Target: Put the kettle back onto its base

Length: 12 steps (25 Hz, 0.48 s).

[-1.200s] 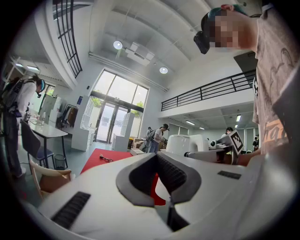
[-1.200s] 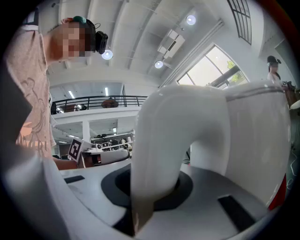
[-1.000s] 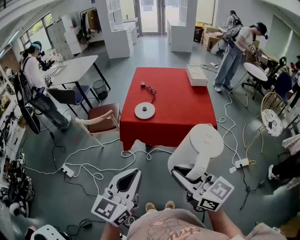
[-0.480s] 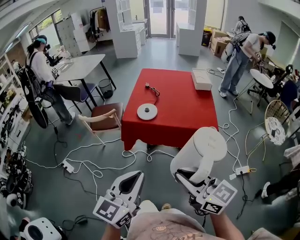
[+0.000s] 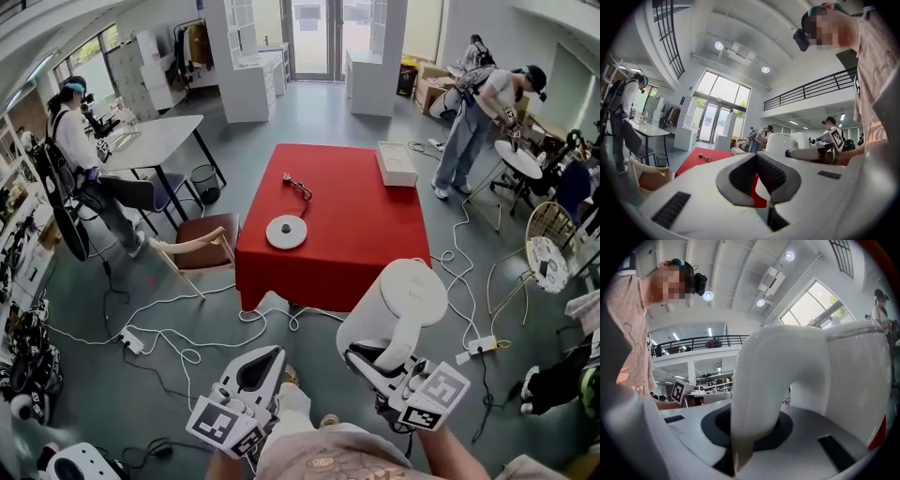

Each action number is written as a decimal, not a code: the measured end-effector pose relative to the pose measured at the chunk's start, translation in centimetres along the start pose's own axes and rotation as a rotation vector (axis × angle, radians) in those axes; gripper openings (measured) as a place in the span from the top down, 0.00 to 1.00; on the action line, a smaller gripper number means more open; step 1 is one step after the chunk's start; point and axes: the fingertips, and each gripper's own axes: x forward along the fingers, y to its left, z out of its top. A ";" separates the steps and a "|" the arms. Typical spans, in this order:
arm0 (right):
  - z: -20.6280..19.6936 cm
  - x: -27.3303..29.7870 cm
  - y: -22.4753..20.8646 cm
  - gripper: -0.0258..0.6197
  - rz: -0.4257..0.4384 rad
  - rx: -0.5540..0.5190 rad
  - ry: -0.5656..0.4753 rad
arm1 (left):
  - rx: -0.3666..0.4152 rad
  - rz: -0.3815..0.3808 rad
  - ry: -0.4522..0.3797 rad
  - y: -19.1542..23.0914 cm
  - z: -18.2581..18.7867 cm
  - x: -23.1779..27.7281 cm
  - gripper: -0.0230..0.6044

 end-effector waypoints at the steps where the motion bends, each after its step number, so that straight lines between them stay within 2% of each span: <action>1: 0.0 0.0 -0.2 0.86 -0.004 0.003 0.001 | 0.000 -0.002 -0.002 0.1 0.1 0.2 0.97; 12: 0.6 3.1 -2.8 0.86 -0.023 0.013 0.007 | -0.006 -0.036 0.007 3.6 0.1 2.9 0.97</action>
